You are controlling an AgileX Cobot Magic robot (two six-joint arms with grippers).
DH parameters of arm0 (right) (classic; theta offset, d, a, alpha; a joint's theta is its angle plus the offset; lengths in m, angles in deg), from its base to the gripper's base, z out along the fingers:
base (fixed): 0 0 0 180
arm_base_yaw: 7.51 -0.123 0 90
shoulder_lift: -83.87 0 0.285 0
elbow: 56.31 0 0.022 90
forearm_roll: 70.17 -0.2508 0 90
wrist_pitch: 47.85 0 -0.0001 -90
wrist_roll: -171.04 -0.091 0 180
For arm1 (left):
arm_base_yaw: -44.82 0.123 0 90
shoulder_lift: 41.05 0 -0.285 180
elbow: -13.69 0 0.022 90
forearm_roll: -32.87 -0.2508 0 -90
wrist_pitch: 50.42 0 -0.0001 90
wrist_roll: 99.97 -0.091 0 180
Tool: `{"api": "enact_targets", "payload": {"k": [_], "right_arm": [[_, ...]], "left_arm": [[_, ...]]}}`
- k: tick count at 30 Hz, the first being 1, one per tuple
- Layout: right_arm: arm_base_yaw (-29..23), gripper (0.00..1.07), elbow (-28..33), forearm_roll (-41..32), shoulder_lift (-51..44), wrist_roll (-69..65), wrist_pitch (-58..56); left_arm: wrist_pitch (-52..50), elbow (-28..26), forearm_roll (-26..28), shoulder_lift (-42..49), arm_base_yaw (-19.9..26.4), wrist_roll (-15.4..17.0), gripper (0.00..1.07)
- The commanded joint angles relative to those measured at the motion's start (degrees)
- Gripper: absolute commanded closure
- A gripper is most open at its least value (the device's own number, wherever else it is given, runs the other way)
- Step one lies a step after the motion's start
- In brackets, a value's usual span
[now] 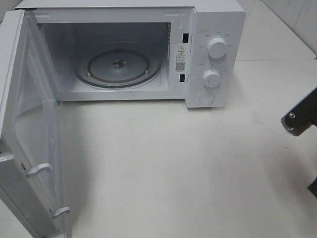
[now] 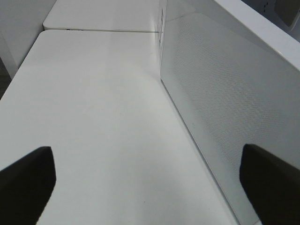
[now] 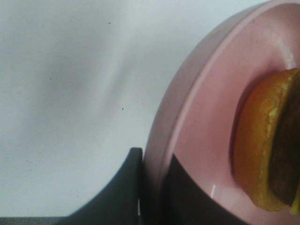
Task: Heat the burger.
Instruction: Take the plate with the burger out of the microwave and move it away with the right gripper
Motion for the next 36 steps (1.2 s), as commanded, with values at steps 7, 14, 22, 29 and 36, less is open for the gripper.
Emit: {"api": "enact_targets", "payload": {"k": [7,14,22,29,36], "right_arm": [[-0.2,1.07,-6.5,3.0,11.4,-6.8,-6.6],[-0.1,1.06,-9.9,1.8,17.7,-11.4,-5.5],[0.0,1.04,-9.9,1.7,23.5,-14.5,-1.9],[0.0,1.03,-9.9,1.7,27.6,-19.3,1.8],[0.0,1.03,-9.9,1.9,32.0,-22.7,4.9]], "left_arm": [[-0.3,0.1,0.2,0.5,0.1,-0.1,0.04],[-0.3,0.1,0.2,0.5,0.1,-0.1,0.04],[-0.3,0.1,0.2,0.5,0.1,-0.1,0.04],[-0.3,0.1,0.2,0.5,0.1,-0.1,0.04],[-0.3,0.1,0.2,0.5,0.1,-0.1,0.04]]}}
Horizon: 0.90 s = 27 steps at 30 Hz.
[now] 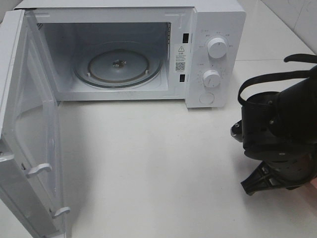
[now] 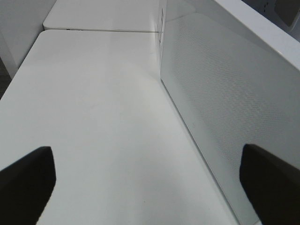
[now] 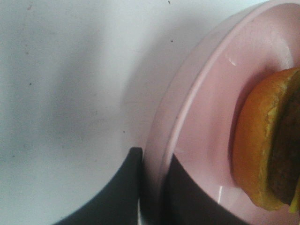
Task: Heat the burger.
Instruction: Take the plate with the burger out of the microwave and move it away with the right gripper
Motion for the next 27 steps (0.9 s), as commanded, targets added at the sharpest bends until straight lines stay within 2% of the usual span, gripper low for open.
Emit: {"api": "enact_targets", "payload": {"k": [1,13,16,17,18,20,27], "right_arm": [[0.0,1.03,-0.3,3.0,2.2,-1.9,-1.9],[0.0,0.92,-0.3,3.4,5.2,-4.5,-0.6],[0.0,0.86,-0.3,3.2,5.2,-4.5,0.9],[0.0,0.80,-0.3,3.0,5.2,-4.5,1.2],[0.0,0.80,-0.3,3.0,5.2,-4.5,1.2],[0.0,0.72,-0.3,2.8,5.2,-4.5,1.2],[0.0,0.69,-0.3,1.6,2.9,-4.5,1.9]], "left_arm": [[-0.3,0.1,0.2,0.5,0.1,-0.1,0.04],[-0.3,0.1,0.2,0.5,0.1,-0.1,0.04],[-0.3,0.1,0.2,0.5,0.1,-0.1,0.04],[-0.3,0.1,0.2,0.5,0.1,-0.1,0.04],[-0.3,0.1,0.2,0.5,0.1,-0.1,0.04],[-0.3,0.1,0.2,0.5,0.1,-0.1,0.04],[-0.3,0.1,0.2,0.5,0.1,-0.1,0.04]]}}
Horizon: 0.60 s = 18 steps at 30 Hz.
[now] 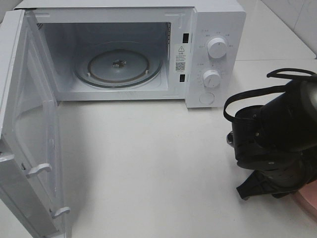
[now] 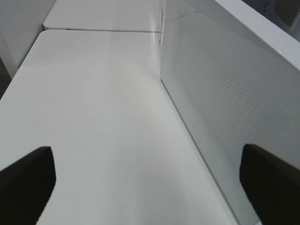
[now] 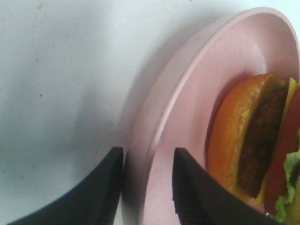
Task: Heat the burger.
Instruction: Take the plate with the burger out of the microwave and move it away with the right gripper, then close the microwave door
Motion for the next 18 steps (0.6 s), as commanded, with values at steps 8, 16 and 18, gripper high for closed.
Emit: {"api": "enact_targets", "payload": {"k": [8,16,18], "right_arm": [[0.0,0.63,-0.2,-3.9,-11.5,3.2,4.9],[0.0,0.30,-0.2,-10.0,-22.0,12.9,12.1],[0.0,0.22,-0.2,-11.8,-24.6,15.4,12.2]], "left_arm": [[-0.3,0.1,0.2,0.5,0.1,-0.1,0.04],[-0.3,0.1,0.2,0.5,0.1,-0.1,0.04],[-0.3,0.1,0.2,0.5,0.1,-0.1,0.04]]}}
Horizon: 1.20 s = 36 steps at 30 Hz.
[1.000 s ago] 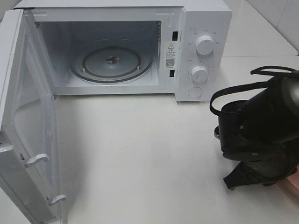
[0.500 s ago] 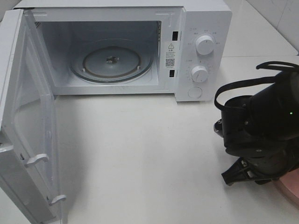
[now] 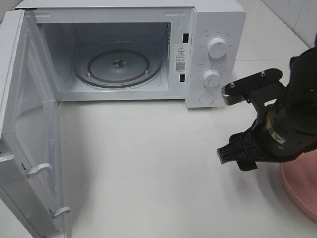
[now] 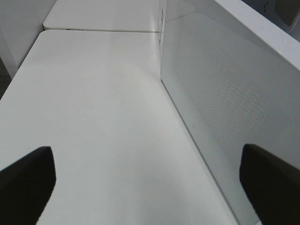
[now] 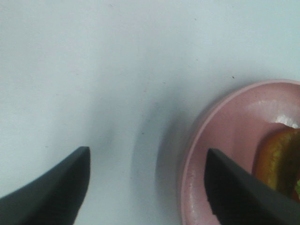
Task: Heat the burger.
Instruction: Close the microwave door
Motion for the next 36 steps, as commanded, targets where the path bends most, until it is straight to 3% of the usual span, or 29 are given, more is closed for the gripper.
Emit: {"api": "enact_targets", "payload": {"k": [1,4,7,9,13,20,28,30,32,36], "right_arm": [[0.0,0.20,-0.1,-3.2,-4.3,5.4,0.4],[0.0,0.21,-0.1,-9.2,-10.1,13.4,-2.8],[0.0,0.21,-0.1,-10.9,-11.8,16.0,-3.7],[0.0,0.27,-0.1,-18.6,-17.9,24.1,-10.3],[0.0,0.31,-0.1,-22.3,-21.2,27.9,-16.2],[0.0,0.31,-0.1,-26.4,-26.9,34.9,-24.0],[0.0,0.31,3.2,-26.8,-41.3,39.0,-25.4],[2.8,0.31,7.4,-26.9,-50.2,41.5,-25.4],[4.1,0.31,8.1,-27.0,-52.3,42.3,-25.3],[13.4,0.31,9.1,-30.0,-60.7,47.2,-23.5]], "left_arm": [[-0.3,0.1,0.2,0.5,0.1,-0.1,0.04],[-0.3,0.1,0.2,0.5,0.1,-0.1,0.04],[-0.3,0.1,0.2,0.5,0.1,-0.1,0.04],[-0.3,0.1,0.2,0.5,0.1,-0.1,0.04],[-0.3,0.1,0.2,0.5,0.1,-0.1,0.04],[-0.3,0.1,0.2,0.5,0.1,-0.1,0.04],[-0.3,0.1,0.2,0.5,0.1,-0.1,0.04],[-0.3,0.1,0.2,0.5,0.1,-0.1,0.04],[-0.3,0.1,0.2,0.5,0.1,-0.1,0.04],[-0.3,0.1,0.2,0.5,0.1,-0.1,0.04]]}}
